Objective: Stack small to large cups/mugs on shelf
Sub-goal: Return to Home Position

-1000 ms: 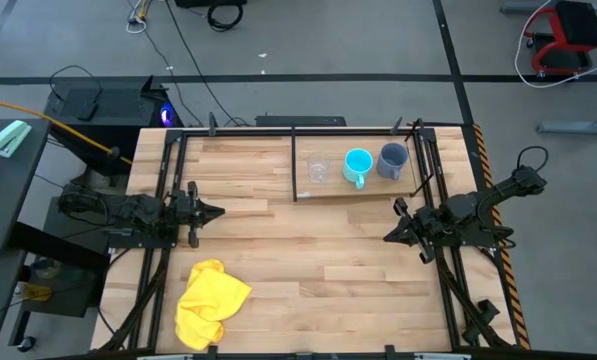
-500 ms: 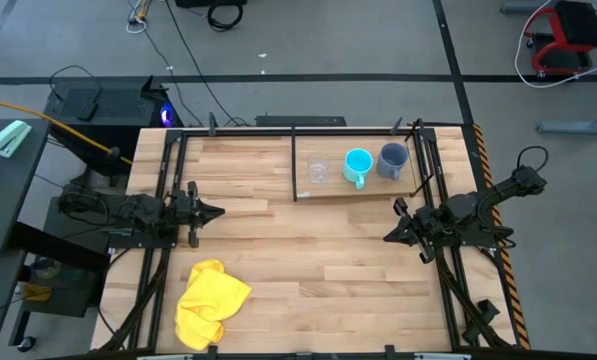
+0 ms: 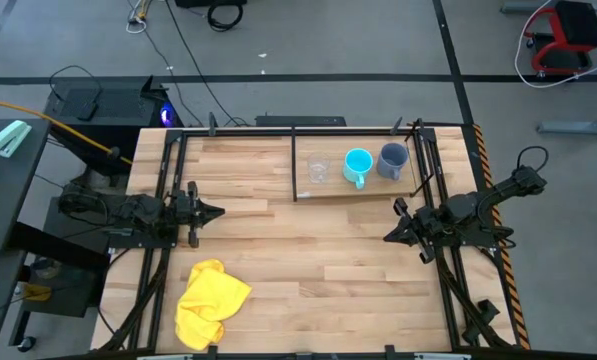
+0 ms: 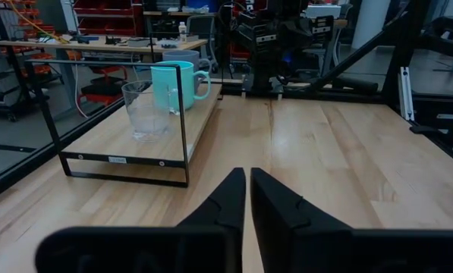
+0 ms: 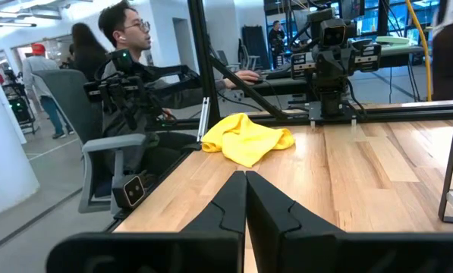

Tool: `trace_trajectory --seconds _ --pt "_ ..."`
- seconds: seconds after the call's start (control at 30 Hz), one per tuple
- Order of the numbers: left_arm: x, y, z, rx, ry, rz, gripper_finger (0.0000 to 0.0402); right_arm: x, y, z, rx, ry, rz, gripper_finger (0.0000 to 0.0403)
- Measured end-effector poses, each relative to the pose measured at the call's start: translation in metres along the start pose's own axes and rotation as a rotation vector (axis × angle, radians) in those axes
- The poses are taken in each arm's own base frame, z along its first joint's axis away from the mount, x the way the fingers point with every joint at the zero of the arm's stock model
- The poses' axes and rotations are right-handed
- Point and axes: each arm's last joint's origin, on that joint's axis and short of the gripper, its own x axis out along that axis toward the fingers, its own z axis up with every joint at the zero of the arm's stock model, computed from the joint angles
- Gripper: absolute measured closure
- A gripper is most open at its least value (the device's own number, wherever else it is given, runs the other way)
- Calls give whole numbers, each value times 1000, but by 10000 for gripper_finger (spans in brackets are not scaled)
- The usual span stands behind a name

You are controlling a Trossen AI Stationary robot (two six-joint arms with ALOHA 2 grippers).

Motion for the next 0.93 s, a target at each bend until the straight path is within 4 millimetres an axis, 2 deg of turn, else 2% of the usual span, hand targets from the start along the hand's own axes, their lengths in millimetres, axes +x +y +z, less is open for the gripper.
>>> trace_trajectory --seconds 0.23,0.6,0.93 --pt "0 0 0 0 0 0 378 0 0 0 0 0 0 387" --pt "0 0 0 0 0 0 366 0 0 0 0 0 0 387" --pt "0 0 0 0 0 0 377 0 0 0 0 0 0 387"
